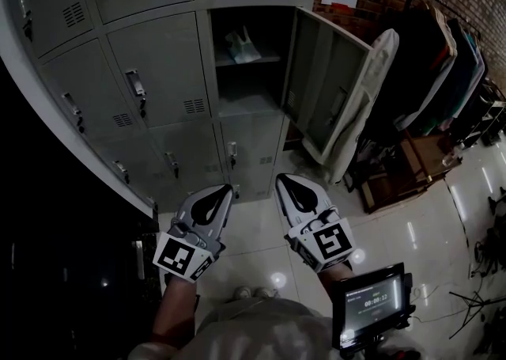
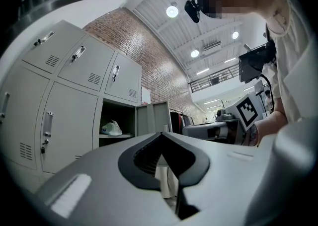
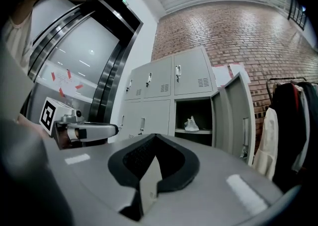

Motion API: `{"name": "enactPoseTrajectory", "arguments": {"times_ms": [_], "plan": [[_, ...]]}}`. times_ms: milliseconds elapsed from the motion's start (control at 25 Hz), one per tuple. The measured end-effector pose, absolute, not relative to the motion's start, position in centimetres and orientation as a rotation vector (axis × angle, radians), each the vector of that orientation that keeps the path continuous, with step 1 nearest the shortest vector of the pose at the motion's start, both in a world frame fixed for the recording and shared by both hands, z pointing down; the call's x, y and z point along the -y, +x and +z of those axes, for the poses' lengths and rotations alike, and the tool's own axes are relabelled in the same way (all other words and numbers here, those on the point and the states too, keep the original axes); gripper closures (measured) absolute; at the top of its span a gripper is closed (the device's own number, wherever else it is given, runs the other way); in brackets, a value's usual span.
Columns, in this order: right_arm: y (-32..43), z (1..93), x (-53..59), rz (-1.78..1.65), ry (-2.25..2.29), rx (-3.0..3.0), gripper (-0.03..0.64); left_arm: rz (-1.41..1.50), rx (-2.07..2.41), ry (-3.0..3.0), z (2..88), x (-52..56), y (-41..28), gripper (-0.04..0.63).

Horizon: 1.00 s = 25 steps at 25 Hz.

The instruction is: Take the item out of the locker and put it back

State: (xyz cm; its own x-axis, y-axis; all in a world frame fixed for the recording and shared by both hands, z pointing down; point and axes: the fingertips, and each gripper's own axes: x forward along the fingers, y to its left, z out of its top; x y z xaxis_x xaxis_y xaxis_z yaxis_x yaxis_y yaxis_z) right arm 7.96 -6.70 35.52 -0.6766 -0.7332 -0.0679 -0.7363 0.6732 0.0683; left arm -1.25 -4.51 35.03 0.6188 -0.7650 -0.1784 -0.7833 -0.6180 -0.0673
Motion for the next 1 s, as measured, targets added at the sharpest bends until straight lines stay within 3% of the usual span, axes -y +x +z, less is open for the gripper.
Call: {"name": "enactPoseTrajectory", "arguments": {"times_ms": [1000], "plan": [[6.7,35.5,5.5,0.229,-1.235,-2.866,0.617,0.135,-1.271,-2.723,36.0,4.2,-1.4,0.589]]}}
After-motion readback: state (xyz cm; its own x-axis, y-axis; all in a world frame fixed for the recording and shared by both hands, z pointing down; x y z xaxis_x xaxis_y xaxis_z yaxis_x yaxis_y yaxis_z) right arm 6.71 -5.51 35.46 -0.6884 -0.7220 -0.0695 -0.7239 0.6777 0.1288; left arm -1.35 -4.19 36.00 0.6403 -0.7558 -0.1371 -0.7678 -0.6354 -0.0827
